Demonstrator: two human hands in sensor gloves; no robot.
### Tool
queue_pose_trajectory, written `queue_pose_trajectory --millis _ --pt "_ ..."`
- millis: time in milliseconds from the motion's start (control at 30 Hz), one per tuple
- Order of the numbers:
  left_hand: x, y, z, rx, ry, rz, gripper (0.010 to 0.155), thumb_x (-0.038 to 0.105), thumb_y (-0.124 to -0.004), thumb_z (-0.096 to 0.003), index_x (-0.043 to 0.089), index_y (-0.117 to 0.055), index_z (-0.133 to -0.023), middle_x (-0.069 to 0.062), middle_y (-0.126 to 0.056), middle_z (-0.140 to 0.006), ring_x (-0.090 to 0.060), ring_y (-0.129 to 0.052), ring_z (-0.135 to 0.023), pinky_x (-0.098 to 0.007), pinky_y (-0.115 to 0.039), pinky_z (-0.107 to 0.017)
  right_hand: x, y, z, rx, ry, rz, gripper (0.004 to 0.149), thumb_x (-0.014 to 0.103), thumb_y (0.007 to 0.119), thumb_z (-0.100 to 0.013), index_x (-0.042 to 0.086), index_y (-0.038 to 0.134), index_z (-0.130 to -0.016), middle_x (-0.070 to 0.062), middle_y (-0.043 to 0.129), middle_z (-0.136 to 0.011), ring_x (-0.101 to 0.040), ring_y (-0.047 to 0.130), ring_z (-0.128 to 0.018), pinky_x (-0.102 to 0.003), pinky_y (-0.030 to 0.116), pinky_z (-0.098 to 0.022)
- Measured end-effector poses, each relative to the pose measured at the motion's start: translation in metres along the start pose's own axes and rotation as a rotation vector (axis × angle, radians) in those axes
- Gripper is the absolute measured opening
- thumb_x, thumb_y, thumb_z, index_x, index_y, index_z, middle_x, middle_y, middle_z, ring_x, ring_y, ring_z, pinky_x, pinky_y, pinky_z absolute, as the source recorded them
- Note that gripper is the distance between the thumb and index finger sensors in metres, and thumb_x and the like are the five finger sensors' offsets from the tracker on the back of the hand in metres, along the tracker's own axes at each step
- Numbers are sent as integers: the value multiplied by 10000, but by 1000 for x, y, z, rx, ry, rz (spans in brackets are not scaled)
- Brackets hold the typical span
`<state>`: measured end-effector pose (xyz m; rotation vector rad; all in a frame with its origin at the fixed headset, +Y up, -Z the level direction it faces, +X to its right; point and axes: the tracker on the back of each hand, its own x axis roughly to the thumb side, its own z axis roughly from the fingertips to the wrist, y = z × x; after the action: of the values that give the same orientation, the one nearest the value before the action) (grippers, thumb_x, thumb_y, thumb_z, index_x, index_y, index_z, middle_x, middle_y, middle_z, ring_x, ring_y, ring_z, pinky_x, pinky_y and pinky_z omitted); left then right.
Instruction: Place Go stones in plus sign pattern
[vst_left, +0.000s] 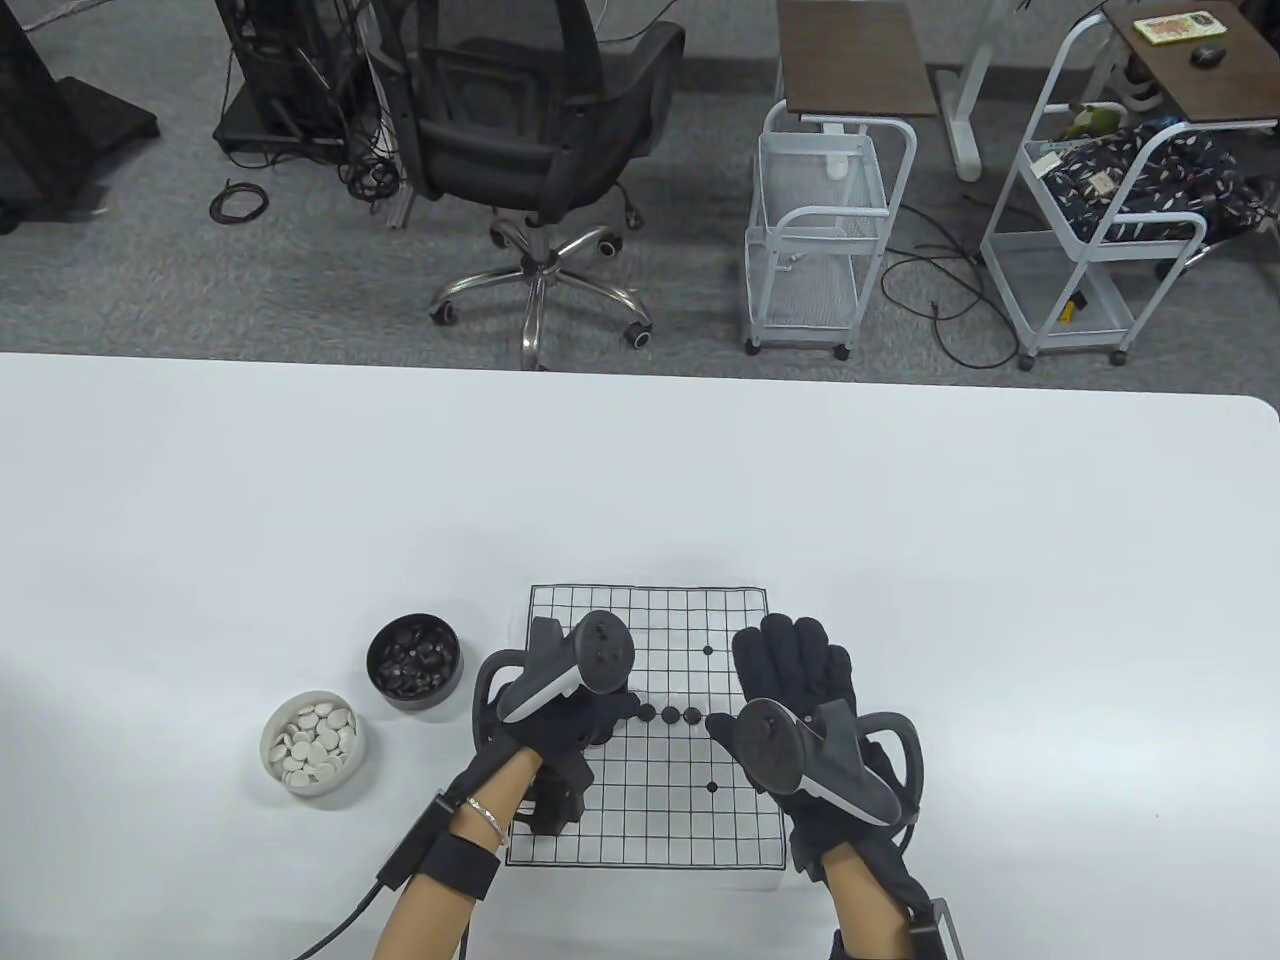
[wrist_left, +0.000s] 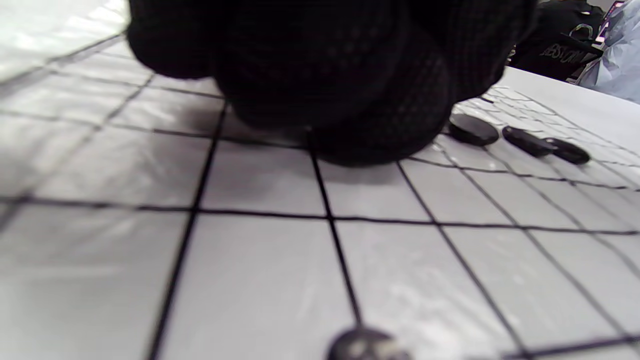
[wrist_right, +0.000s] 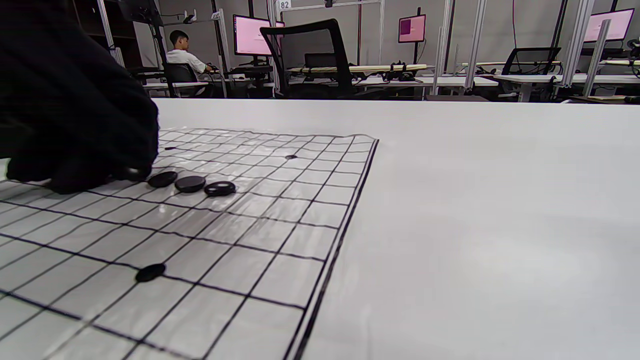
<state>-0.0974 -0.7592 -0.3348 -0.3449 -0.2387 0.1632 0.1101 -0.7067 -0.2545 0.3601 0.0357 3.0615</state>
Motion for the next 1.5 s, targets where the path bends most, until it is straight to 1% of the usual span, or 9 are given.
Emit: queue_pose_trajectory --millis 167,633,800,933,1100,1167,1300,1400,1500 --pt "8 0 3 33 -6 -115 388 508 -740 -461 243 -899 -696 117 -1036 -409 6 -990 -245 -277 -873 -377 0 0 0 7 1 1 797 565 515 -557 118 239 -1157 -214 229 -1191 -512 230 -1102 -582 270 -778" --pt "19 2 10 116 9 -289 419 528 -718 -464 279 -898 -748 101 -1055 -489 -12 -1020 -321 -297 -874 -418 0 0 -1 9 1 3 796 565 515 -558 118 239 -1157 -214 231 -1191 -510 231 -1103 -581 270 -779" --pt "12 22 19 216 70 -337 455 536 -715 -460 292 -859 -817 102 -1069 -599 -21 -1031 -383 -309 -865 -460 0 0 -2 9 -2 2 796 565 515 -558 118 239 -1157 -213 229 -1192 -510 230 -1103 -581 270 -778" --pt "-14 52 33 324 222 -369 477 523 -738 -457 327 -801 -887 109 -1024 -744 -32 -1024 -478 -322 -843 -528 0 0 -2 8 -4 6 796 565 514 -558 120 238 -1157 -215 230 -1191 -511 231 -1103 -582 271 -778" --pt "-68 70 41 314 421 -344 487 494 -782 -446 351 -786 -912 104 -997 -814 -41 -1014 -532 -332 -828 -566 1 1 -2 6 -7 7 795 565 515 -558 119 239 -1157 -214 230 -1191 -512 231 -1102 -582 271 -778" --pt "-91 69 43 260 492 -335 498 498 -796 -436 352 -795 -912 103 -1002 -815 -40 -1014 -525 -330 -829 -565 1 1 -2 6 -8 6 796 565 514 -558 118 238 -1157 -214 228 -1191 -512 231 -1102 -582 270 -778" --pt "-119 63 39 155 533 -285 501 501 -822 -412 343 -829 -887 96 -1027 -779 -35 -1018 -473 -321 -842 -532 1 1 -2 8 -5 7 796 565 515 -558 118 240 -1157 -214 228 -1191 -510 230 -1103 -581 271 -778" --pt "-125 55 32 99 539 -259 503 506 -825 -407 340 -841 -881 89 -1037 -768 -31 -1014 -446 -319 -845 -517 1 1 -2 9 -5 8 796 565 514 -558 118 238 -1157 -214 230 -1191 -512 231 -1102 -582 271 -778" --pt "-124 47 26 76 564 -317 518 513 -820 -407 340 -829 -895 85 -1024 -796 -23 -991 -428 -318 -837 -520 1 1 -2 7 -6 10 796 565 514 -558 119 239 -1157 -216 231 -1191 -511 231 -1102 -581 272 -778"
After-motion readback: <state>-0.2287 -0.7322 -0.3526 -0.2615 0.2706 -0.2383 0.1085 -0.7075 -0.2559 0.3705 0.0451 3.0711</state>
